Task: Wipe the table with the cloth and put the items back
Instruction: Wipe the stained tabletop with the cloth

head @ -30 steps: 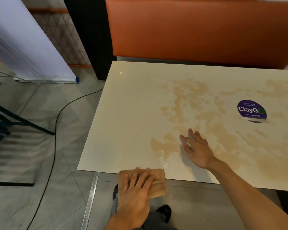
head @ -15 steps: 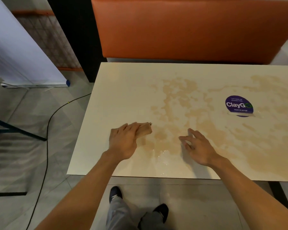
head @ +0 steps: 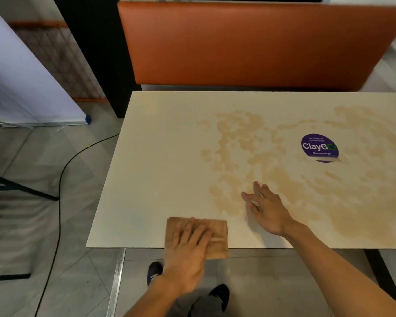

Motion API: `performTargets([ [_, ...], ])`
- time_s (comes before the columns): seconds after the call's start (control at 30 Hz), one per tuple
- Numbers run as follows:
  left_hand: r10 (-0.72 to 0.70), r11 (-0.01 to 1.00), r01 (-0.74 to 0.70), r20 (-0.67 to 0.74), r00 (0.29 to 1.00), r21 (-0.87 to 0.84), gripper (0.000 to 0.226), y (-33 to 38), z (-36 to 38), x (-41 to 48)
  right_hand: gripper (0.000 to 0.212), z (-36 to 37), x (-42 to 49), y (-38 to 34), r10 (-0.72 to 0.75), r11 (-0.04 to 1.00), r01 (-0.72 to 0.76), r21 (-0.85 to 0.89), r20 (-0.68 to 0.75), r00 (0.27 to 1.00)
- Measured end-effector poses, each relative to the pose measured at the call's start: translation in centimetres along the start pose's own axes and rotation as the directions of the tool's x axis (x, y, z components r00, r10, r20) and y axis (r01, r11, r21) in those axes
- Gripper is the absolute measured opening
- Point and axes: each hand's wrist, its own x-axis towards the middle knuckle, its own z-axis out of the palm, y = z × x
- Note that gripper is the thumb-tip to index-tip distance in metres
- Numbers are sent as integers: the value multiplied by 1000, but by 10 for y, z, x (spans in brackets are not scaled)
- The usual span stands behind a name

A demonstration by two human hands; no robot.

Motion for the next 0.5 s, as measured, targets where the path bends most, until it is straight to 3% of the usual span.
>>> performTargets([
  [0.23, 33, 998, -29, 67, 997, -61, 83, 15, 1, -26, 41, 1, -5, -6, 29, 999, -30, 37, 23, 999],
  [0.37, 57, 959, -45, 34, 998, -280, 68, 8, -8, -30, 33, -1, -17, -27, 10, 956, 9, 293, -61, 998],
  [0.43, -25, 785, 9, -17, 1000, -619, 48, 5, -27, -23, 23, -8, -27, -43, 31, 826, 29, 563, -96, 995],
  [0.5, -134, 456, 88, 29, 991, -886, 22, 2, -54, -15, 27, -17, -37, -60, -22, 648, 24, 762, -13, 1000],
])
